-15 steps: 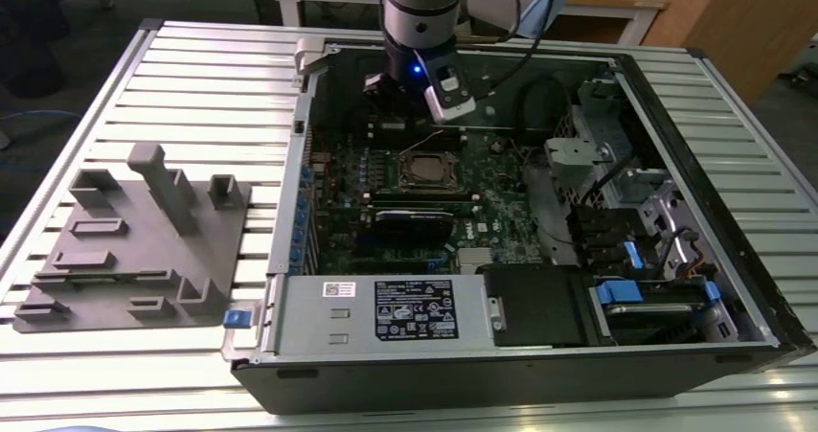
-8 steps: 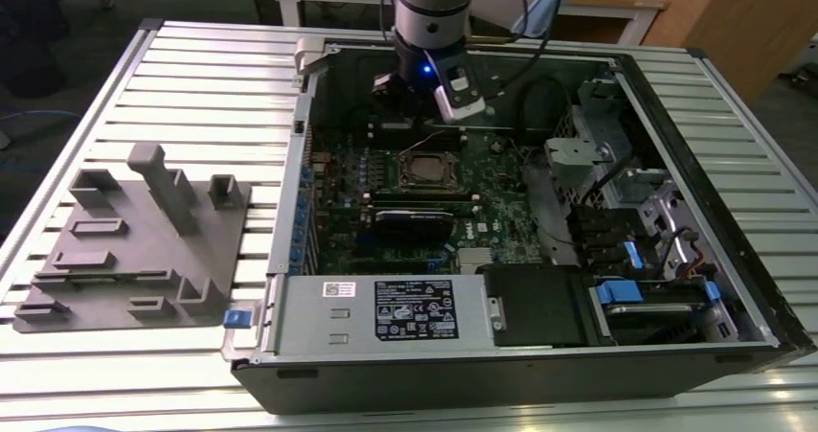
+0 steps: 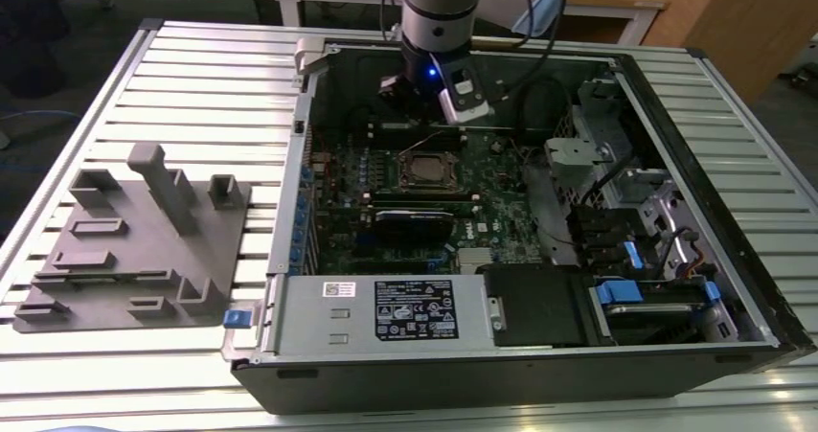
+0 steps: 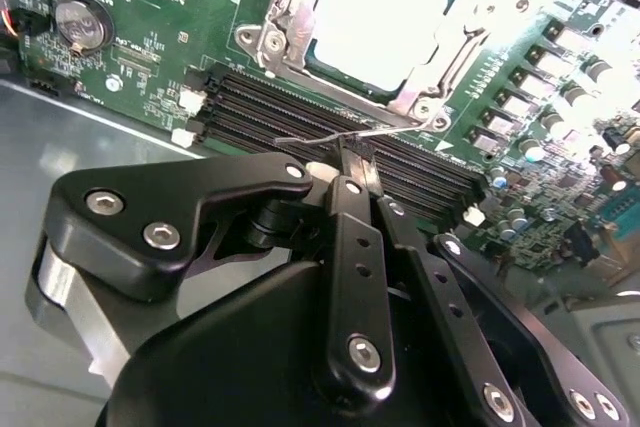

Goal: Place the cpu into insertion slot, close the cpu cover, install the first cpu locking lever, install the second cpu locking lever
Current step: 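Install the first cpu locking lever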

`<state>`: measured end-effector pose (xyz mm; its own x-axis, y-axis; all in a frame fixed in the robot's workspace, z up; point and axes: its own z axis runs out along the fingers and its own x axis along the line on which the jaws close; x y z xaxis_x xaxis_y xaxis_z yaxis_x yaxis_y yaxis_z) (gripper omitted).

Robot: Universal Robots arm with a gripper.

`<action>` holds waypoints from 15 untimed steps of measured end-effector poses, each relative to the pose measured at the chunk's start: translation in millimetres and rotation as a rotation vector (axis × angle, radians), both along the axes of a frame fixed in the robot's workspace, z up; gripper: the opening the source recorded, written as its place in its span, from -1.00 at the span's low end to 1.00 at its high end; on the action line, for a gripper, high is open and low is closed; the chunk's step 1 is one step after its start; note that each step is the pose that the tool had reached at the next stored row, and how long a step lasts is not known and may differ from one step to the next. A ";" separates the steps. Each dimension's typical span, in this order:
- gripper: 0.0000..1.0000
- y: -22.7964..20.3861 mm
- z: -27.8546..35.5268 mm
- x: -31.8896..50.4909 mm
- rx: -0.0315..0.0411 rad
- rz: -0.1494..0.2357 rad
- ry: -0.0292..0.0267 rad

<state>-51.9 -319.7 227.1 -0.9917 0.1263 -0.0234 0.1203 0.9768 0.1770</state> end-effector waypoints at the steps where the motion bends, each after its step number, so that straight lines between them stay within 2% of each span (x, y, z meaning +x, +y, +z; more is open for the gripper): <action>1: -0.79 0.1 -0.6 0.5 0.0000 -0.003 0.0000; 15: -0.79 1.0 -3.9 2.5 -0.0023 -0.004 -0.0003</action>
